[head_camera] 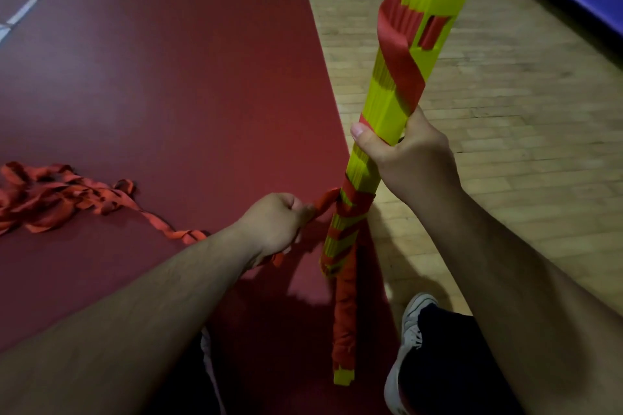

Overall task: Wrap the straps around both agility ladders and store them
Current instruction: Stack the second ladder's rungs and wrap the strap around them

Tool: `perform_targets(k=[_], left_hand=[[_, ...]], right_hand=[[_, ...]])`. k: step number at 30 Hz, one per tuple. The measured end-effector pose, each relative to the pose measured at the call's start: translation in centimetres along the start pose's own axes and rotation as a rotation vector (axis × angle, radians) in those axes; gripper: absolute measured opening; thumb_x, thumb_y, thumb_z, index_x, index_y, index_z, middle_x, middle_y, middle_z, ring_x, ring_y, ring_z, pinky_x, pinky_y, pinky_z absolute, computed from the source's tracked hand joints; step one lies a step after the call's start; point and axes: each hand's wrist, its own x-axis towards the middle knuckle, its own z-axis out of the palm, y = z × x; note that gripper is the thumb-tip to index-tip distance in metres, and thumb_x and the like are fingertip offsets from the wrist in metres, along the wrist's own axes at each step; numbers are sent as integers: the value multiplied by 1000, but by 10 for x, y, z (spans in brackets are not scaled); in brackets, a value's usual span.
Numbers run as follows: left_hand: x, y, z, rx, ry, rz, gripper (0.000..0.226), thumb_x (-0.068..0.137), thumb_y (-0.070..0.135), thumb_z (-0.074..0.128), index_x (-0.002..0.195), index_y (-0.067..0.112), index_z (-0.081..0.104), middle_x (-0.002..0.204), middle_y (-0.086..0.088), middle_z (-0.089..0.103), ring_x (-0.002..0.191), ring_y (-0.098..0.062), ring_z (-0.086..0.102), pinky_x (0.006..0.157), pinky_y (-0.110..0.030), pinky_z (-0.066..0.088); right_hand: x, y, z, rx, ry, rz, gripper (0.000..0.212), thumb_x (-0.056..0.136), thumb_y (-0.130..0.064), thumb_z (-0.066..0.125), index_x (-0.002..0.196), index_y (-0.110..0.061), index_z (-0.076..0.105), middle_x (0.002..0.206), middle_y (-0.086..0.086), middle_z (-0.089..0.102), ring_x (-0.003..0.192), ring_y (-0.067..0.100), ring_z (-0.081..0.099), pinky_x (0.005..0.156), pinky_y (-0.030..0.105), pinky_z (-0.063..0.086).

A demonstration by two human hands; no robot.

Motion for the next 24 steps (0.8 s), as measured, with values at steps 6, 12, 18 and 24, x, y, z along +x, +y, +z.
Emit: perform_targets(k=[6,12,18,24], left_hand=[[4,-3,-3,-79,24,-8,37,103,32,51,75,10,52,39,-1,50,28,-13,40,33,-16,30],[7,-3,-4,-375,23,28,36,104,30,48,73,12,55,62,-13,56,49,-20,47,38,-17,31],[7,-1,-6,-484,5,79,26,105,19,44,88,11,62,70,-8,65,51,-14,57,40,-16,39],[6,0,-9,-470,17,138,26,107,16,41,91,14,62,73,-5,64,54,-13,55,42,-16,39]], right_hand=[[-5,-2,6,330,152,123,39,75,-61,74,103,-36,66,87,-15,71,87,9,70,80,41,60],[-11,-25,-2,807,240,308,18,89,-38,74,95,-27,61,82,-6,68,79,29,76,65,43,64],[-12,-31,-2,986,193,448,42,94,-42,68,117,-10,53,104,13,66,75,30,76,62,36,63],[-8,-21,2,1016,184,534,55,94,-51,62,122,-4,54,80,9,59,66,35,71,52,31,59]])
